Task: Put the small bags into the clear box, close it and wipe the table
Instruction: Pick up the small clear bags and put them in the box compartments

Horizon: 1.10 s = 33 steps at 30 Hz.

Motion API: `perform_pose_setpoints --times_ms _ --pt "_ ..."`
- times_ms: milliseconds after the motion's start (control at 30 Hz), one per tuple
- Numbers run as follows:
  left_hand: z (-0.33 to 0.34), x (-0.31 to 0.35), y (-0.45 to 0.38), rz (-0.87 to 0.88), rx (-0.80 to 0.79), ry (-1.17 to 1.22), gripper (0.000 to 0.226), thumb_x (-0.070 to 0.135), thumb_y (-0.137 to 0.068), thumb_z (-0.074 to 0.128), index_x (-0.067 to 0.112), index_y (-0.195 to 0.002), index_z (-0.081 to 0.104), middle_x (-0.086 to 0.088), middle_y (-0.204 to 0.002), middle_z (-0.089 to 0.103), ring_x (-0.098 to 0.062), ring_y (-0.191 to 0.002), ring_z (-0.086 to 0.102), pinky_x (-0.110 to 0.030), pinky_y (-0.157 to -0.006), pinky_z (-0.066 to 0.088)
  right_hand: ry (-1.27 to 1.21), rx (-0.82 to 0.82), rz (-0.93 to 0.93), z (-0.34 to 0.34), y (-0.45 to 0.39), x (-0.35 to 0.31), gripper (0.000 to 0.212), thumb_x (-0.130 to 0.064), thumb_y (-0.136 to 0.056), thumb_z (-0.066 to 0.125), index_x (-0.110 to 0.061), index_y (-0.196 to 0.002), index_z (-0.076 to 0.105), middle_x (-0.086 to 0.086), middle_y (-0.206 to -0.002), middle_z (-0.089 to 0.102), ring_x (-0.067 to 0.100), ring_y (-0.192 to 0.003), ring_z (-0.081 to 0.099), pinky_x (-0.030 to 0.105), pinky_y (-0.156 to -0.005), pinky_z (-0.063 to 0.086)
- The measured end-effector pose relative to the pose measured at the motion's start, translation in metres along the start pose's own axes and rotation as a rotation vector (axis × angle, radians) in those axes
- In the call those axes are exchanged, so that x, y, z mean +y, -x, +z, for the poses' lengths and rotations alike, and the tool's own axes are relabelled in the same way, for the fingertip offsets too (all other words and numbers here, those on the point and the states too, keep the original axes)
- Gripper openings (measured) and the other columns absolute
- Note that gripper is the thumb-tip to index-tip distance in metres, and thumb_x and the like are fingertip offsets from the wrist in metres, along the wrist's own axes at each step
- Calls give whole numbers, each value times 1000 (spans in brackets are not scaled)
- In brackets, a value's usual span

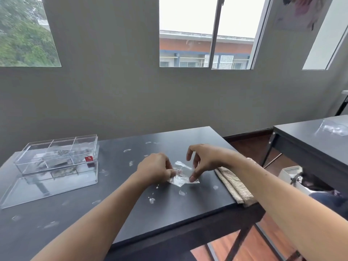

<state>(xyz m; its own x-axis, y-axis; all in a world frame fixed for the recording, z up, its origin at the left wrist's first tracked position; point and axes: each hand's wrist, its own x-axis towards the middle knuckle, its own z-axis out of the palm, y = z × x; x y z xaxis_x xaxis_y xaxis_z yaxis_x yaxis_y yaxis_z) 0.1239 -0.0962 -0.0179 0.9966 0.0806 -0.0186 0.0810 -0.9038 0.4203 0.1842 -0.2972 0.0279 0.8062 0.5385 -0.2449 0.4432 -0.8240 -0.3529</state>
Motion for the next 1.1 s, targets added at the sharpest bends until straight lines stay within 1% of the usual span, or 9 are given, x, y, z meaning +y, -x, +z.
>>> perform_pose_setpoints --times_ms 167,333,400,500,600,733,833,967,1100 --pt "-2 -3 6 4 127 15 18 48 -84 71 33 -82 61 5 -96 73 -21 -96 67 -34 -79 53 -28 67 44 6 1 -1 71 -40 -57 100 -27 -113 57 -9 -94 75 10 -91 64 27 -71 45" --pt "-7 -7 10 25 152 79 18 47 -87 69 31 -85 62 7 -95 73 -22 -92 67 -34 -74 53 -54 158 43 7 1 -5 68 -45 -66 95 -30 -123 62 -6 -105 70 14 -98 60 27 -73 43" --pt "-8 -8 13 59 166 115 16 45 -90 68 29 -88 63 7 -93 73 -22 -90 67 -34 -74 53 -56 168 13 8 0 -8 52 -45 -70 92 -29 -114 69 -5 -101 72 12 -89 62 23 -69 44" --pt "-11 -9 17 106 211 168 13 41 -92 67 29 -90 62 9 -87 70 -20 -82 65 -32 -68 50 -86 230 -34 8 -2 -10 19 -36 -75 90 -29 -84 75 -6 -82 72 8 -71 61 23 -64 48" --pt "-18 -14 19 132 225 227 10 37 -93 67 29 -95 63 12 -86 71 -17 -78 64 -33 -69 51 -165 289 -37 1 -2 -12 17 -29 -78 89 -26 -73 73 -6 -70 70 8 -60 59 26 -64 52" --pt "-33 -31 24 119 254 242 12 33 -94 66 28 -105 68 12 -90 71 -14 -87 66 -30 -74 50 -227 358 -54 -10 0 -21 13 -22 -82 84 -18 -76 74 1 -68 75 11 -54 63 29 -58 53" --pt "-48 -50 28 74 357 237 13 36 -94 65 30 -104 70 11 -91 74 -14 -87 68 -31 -77 54 -345 399 -107 -13 1 -39 10 -21 -86 80 -18 -85 70 2 -72 77 16 -58 71 28 -53 51" --pt "-77 -83 37 -22 524 234 13 38 -94 65 29 -104 68 14 -92 72 -12 -84 64 -30 -74 51 -508 455 -217 -13 -4 -74 22 -18 -88 76 -25 -103 62 7 -70 77 25 -56 73 33 -51 54" --pt "-113 -137 49 -138 708 192 16 41 -93 63 30 -105 66 14 -92 71 -15 -84 63 -31 -71 47 -562 533 -341 -3 -28 -115 12 -17 -89 76 -21 -94 66 9 -67 74 27 -55 74 37 -50 54"
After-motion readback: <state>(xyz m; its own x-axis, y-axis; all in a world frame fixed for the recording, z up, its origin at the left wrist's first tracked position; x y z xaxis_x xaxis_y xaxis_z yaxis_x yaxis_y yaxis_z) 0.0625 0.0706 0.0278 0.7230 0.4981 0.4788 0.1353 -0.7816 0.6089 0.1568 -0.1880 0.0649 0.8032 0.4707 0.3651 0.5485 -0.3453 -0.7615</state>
